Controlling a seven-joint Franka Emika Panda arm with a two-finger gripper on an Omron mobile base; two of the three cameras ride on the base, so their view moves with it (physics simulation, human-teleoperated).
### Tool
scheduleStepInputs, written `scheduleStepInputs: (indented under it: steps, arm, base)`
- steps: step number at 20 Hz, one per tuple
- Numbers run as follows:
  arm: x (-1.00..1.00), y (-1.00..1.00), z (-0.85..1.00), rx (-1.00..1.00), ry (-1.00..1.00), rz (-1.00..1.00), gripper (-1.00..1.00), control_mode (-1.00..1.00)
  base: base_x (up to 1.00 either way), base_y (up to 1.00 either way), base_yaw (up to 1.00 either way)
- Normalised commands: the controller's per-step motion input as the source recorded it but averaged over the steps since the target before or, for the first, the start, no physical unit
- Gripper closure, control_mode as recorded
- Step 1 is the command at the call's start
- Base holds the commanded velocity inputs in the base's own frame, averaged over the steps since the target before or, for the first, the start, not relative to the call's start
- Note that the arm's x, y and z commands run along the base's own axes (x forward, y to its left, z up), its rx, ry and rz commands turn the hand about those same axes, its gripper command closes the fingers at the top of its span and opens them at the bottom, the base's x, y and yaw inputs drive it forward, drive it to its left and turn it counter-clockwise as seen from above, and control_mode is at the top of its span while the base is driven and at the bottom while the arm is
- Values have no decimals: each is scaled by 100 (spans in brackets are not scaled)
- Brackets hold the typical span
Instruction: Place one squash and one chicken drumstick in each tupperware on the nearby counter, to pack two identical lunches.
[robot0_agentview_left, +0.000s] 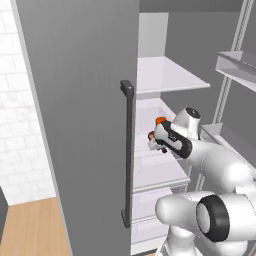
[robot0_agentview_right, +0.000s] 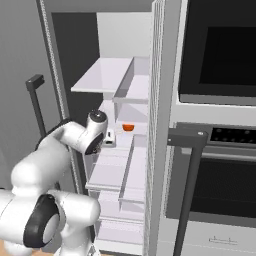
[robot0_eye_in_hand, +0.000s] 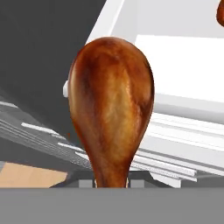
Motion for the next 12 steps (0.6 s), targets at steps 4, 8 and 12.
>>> scheduleStepInputs:
  steps: [4,8,12]
  arm:
    - [-100,0,98,0,-9,0,100,-100]
    - [-98,0,93,0,-3,0,100,-100]
    - [-95,0,91,0,-2,-1,100,-100]
  base:
    - [0,0,0]
    - [0,0,0]
    - [0,0,0]
